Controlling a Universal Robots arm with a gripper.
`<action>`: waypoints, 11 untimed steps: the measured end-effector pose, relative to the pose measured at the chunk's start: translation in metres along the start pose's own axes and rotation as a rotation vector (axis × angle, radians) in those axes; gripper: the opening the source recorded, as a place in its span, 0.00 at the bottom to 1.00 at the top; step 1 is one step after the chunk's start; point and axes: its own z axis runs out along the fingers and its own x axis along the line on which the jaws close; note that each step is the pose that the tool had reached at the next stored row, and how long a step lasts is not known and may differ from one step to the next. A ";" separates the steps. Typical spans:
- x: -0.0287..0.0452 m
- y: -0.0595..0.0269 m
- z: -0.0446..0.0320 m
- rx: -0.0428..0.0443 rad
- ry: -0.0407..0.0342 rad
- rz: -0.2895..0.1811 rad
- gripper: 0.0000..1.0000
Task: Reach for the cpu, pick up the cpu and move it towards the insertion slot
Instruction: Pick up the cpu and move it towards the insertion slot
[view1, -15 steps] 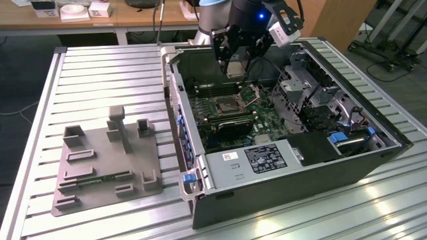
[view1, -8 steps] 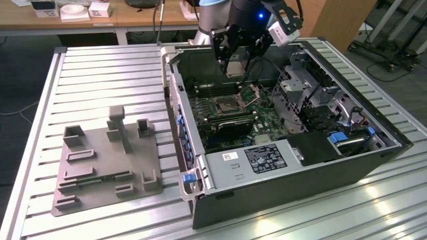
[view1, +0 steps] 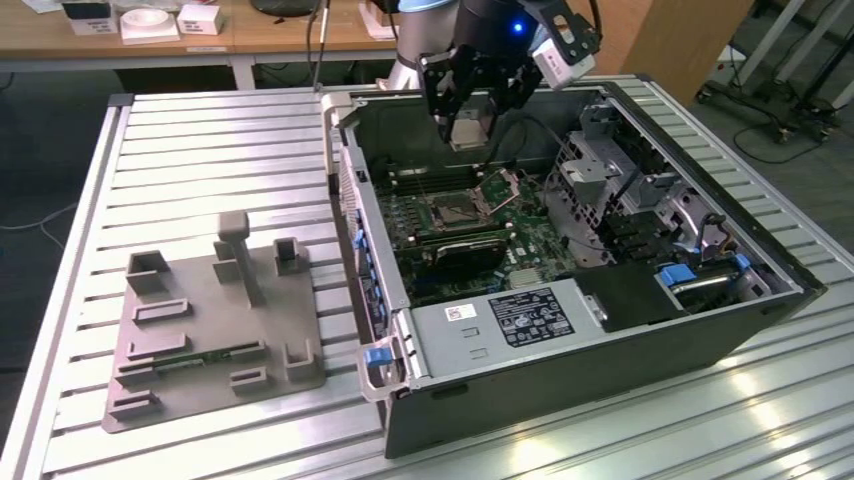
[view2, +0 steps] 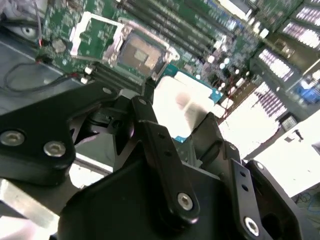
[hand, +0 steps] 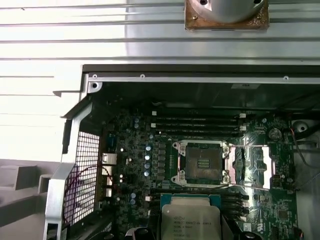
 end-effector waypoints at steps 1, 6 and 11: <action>-0.0001 0.0022 0.0004 -0.0002 -0.0003 0.000 0.55; -0.0074 0.0107 0.0020 -0.0001 -0.0007 0.000 0.55; -0.0167 0.0177 0.0036 -0.0001 -0.0010 0.000 0.55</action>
